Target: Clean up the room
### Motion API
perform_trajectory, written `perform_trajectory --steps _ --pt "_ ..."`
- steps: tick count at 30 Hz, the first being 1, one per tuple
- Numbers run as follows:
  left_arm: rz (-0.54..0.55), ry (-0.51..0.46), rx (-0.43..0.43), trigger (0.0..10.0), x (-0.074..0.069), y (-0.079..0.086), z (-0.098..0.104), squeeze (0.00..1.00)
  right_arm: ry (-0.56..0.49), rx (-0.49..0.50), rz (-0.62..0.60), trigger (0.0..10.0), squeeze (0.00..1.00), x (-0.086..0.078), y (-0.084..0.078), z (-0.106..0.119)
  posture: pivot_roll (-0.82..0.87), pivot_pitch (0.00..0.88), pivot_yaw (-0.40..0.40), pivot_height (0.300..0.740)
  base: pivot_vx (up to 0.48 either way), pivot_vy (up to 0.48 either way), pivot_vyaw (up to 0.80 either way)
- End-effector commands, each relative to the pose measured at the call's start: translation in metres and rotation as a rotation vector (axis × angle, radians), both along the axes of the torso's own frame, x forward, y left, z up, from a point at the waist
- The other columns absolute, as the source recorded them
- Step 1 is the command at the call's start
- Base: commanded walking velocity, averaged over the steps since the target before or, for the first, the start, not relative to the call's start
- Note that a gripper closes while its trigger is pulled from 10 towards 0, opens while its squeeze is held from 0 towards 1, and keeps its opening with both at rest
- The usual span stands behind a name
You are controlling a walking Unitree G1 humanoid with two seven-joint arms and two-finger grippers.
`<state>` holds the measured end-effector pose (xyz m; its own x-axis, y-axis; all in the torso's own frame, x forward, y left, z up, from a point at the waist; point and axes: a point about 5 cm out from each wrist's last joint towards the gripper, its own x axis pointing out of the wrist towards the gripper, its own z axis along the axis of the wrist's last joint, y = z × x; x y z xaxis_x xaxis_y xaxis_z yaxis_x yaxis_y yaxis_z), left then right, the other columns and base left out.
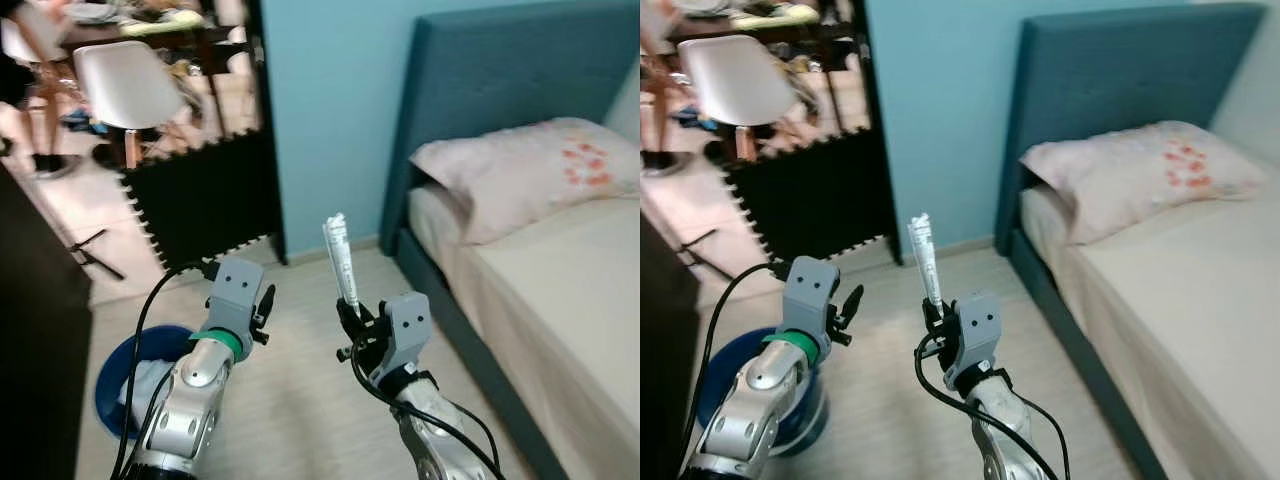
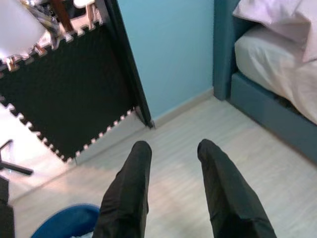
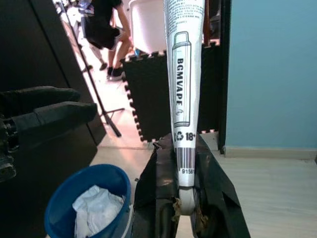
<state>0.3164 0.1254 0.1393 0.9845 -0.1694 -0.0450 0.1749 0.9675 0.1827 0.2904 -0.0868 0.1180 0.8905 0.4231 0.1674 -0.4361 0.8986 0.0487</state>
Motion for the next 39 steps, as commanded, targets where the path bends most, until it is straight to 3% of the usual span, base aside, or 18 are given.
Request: perform_trajectory --steps 1,23,39 --pt "0.001 0.024 0.010 10.0 -0.0013 0.0007 -0.0054 0.00 0.010 0.001 0.006 10.0 0.00 -0.0014 0.0016 -0.0031 -0.11 0.043 0.078 0.720 0.000 0.000 0.73" --pt "0.050 0.022 0.034 10.0 0.0010 0.0056 -0.0066 0.00 0.001 0.006 0.023 10.0 0.00 -0.0012 0.0040 -0.0005 -0.11 0.050 0.078 0.720 0.000 0.000 0.72" --pt "0.094 0.030 0.055 10.0 0.0039 0.0089 -0.0087 0.00 0.003 0.022 -0.011 10.0 0.00 0.0008 0.0001 0.0008 -0.11 0.060 0.080 0.720 0.427 0.000 0.40"
